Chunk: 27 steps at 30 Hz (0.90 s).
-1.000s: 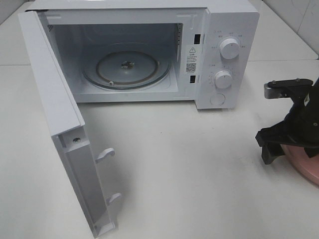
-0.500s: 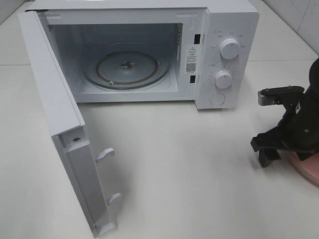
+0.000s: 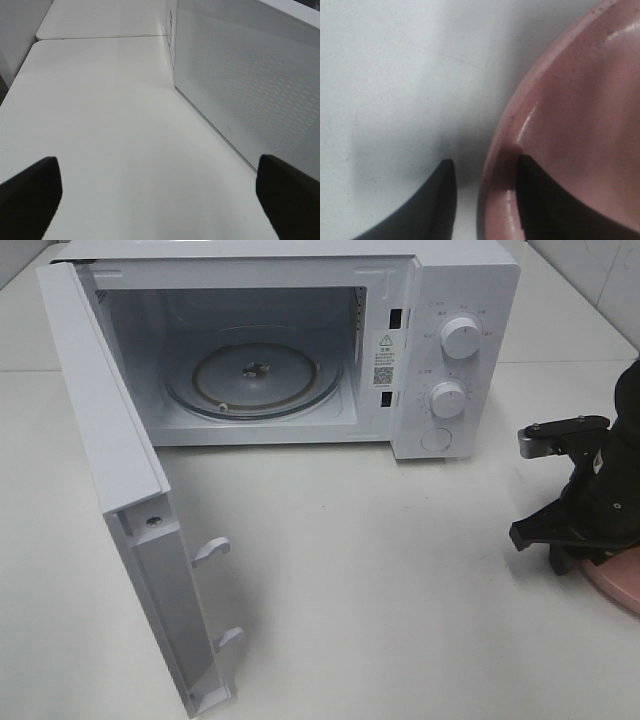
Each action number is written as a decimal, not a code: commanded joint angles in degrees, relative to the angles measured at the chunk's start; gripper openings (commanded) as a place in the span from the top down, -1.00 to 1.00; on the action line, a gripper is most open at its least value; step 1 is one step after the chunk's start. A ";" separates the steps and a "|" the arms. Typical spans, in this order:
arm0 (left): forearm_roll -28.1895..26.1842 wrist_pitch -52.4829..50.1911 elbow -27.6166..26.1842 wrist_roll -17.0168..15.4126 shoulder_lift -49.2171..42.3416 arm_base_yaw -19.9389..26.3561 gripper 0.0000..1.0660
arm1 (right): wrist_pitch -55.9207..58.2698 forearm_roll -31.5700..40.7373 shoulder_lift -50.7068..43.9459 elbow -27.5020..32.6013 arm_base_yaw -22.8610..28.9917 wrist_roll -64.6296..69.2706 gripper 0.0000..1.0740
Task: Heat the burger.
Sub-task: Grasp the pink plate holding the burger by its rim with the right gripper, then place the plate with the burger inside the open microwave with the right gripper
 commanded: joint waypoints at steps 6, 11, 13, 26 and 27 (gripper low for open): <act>-0.34 -0.29 0.11 -0.06 -0.92 -0.06 -0.83 | -0.29 -0.80 1.38 0.29 -0.11 1.38 1.00; -0.34 -0.29 0.11 -0.06 -0.92 -0.06 -0.83 | -0.23 -0.80 1.38 0.29 -0.11 1.38 1.00; -0.34 -0.29 0.11 -0.06 -0.92 -0.06 -0.83 | 0.52 -0.80 1.38 0.29 -0.06 0.80 1.00; -0.34 -0.29 0.11 -0.06 -0.92 -0.06 -0.83 | 7.28 -4.35 -4.47 0.29 0.06 1.78 1.00; -0.34 -0.29 0.11 -0.06 -0.92 -0.06 -0.83 | 7.28 -4.35 -4.47 0.29 0.06 1.78 1.00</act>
